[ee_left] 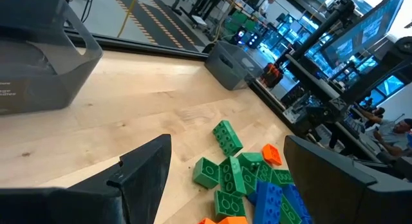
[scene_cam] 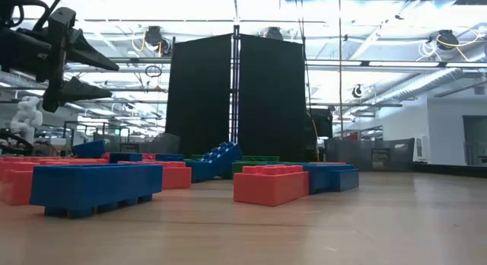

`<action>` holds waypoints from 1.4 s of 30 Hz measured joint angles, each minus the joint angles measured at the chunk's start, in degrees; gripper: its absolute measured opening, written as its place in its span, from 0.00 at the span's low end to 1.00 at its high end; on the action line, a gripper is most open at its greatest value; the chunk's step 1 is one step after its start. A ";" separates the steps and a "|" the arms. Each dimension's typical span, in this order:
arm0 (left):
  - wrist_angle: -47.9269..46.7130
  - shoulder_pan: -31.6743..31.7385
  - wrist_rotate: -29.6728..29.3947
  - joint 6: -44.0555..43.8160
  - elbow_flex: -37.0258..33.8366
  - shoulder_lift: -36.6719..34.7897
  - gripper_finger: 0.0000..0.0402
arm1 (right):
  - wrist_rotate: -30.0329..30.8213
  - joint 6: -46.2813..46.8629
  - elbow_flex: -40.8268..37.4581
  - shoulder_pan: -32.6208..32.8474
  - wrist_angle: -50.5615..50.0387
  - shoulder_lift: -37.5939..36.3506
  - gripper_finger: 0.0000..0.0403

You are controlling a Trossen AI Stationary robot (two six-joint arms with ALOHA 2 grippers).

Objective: Sort blocks
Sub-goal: Put the blue game piece into the bottom black bin

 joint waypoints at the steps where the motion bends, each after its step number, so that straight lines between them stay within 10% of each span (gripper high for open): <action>1: 0.00 0.00 0.00 0.00 0.00 0.00 0.76 | -0.13 -0.20 -0.07 -0.13 -0.24 0.06 0.30; 11: -0.02 0.00 0.00 -0.26 0.00 0.00 0.76 | -1.69 1.84 -0.27 -0.26 -2.09 0.18 0.66; 23: -0.04 0.00 0.06 -0.35 0.00 0.00 0.76 | 16.69 -8.67 8.31 -7.48 -8.19 -6.24 0.62; 30: -0.04 0.00 0.09 -0.35 0.00 0.02 0.76 | 32.83 -41.09 15.29 -24.34 -14.58 -9.56 0.61; 36: -0.09 0.00 0.26 -1.14 0.00 0.02 0.76 | 27.32 -81.36 15.53 -39.78 -4.81 -6.90 0.61; 42: -0.20 0.00 0.31 -1.10 0.00 0.02 0.76 | 13.81 -99.13 15.55 -49.69 -3.19 -2.09 0.61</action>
